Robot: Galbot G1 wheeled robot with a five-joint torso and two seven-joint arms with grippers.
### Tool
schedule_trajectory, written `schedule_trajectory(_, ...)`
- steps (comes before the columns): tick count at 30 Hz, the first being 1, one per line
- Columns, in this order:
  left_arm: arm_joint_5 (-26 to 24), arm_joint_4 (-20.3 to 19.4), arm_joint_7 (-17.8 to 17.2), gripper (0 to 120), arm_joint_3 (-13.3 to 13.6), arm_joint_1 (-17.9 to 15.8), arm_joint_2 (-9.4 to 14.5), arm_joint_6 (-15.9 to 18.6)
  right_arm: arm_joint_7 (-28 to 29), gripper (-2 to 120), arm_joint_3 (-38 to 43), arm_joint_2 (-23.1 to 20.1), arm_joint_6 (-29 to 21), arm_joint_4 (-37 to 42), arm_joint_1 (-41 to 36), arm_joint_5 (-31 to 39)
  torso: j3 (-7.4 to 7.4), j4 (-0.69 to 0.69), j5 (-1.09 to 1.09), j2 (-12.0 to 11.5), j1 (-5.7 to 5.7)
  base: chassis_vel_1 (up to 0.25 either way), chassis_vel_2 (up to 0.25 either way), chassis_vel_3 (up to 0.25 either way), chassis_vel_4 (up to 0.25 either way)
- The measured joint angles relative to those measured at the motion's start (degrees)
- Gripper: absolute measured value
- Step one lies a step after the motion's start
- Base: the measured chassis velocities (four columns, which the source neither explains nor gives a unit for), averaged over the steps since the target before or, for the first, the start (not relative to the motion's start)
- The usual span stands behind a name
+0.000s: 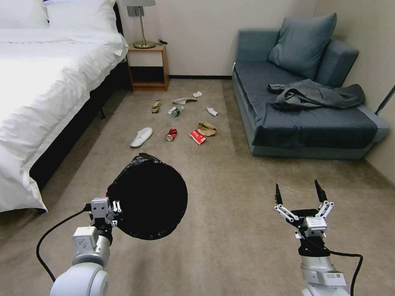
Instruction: Pick up the trash bin, then pick up the garbage on the floor and place it into the trash bin.
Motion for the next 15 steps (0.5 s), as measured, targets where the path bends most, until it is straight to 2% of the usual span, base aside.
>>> schedule_trajectory(15, 1.3, 0.3, 0.4, 2, 0.2, 0.4, -0.7, -0.7, -0.6, 100, 0.8, 0.2, 0.2, 0.3, 0.0, 1.1, 0.0, 0.0, 0.0, 0.0, 0.0, 0.0, 0.0, 0.0, 0.0)
